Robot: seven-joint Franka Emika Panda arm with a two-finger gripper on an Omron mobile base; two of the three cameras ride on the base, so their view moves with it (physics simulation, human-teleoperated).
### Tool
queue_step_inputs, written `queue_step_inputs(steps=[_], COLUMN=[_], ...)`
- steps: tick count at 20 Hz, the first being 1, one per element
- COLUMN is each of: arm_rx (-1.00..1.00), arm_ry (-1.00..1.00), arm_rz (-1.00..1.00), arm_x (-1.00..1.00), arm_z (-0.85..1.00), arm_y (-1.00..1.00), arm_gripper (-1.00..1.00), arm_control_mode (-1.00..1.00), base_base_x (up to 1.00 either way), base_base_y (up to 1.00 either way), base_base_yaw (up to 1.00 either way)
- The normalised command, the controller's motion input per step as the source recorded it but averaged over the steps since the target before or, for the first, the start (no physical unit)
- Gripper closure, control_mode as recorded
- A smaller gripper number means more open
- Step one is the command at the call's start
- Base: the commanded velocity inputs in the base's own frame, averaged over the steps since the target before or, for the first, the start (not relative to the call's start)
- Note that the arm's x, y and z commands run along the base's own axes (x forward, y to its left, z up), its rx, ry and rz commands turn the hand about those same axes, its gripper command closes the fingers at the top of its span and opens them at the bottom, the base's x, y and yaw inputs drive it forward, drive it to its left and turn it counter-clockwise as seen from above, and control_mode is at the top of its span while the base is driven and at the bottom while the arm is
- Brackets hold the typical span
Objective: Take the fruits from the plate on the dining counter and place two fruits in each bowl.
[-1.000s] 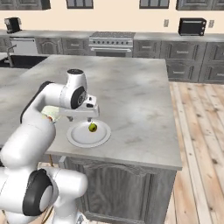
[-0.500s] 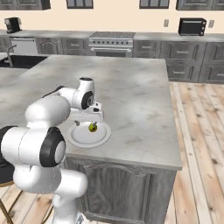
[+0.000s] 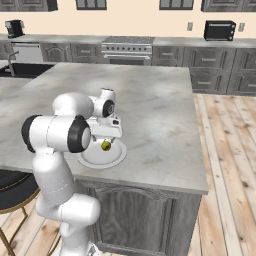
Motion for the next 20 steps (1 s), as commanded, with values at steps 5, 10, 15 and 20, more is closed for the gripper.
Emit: queue_step_inputs(steps=[5, 10, 15, 20], arm_rx=[0.0, 0.0, 0.0, 0.0], arm_ry=[0.12, 0.11, 0.1, 0.04], arm_rz=[0.0, 0.0, 0.0, 0.0], arm_x=[0.51, 0.49, 0.29, -0.2], arm_z=[-0.58, -0.49, -0.14, -0.05], arm_y=[0.0, 0.0, 0.0, 0.0], arm_gripper=[-1.0, -1.0, -1.0, -1.0], arm_control_mode=[-1.0, -1.0, -1.0, -1.0], base_base_x=[0.0, 0.0, 0.0, 0.0], base_base_y=[0.0, 0.0, 0.0, 0.0], base_base_yaw=[0.0, 0.0, 0.0, 0.0])
